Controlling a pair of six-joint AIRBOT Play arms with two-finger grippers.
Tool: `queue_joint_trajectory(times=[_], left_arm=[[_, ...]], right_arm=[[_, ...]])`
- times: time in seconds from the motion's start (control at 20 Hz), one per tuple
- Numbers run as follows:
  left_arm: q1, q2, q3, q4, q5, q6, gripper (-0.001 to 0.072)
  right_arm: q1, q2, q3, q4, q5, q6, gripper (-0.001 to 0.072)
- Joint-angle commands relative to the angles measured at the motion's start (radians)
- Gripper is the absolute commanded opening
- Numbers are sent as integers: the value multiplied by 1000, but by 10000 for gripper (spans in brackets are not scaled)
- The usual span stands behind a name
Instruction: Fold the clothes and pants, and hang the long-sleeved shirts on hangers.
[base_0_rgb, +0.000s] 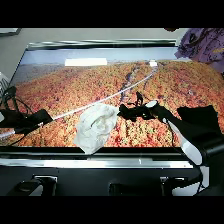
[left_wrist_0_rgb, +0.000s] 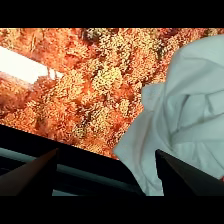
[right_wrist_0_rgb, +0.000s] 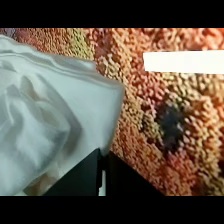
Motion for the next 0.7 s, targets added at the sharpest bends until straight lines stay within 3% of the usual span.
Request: queue_joint_trajectory(times=[0.0, 0.2, 0.35, 0.55, 0.65], left_arm=[[97, 0, -112, -120, 70, 71, 709], [173, -1, -369, -460, 305, 247, 709], [175, -17, -512, -563, 403, 309, 708], [174, -82, -592, -719, 455, 507, 700], [174, -116, -590, -742, 468, 547, 699]], right_arm=[[1, -7, 4, 14, -5, -33, 28], [1, -7, 4, 14, -2, -19, 27], [1, -6, 4, 14, 9, -5, 27], [-2, -6, 4, 14, 29, 16, 27], [-2, -3, 4, 13, 33, 22, 27]])
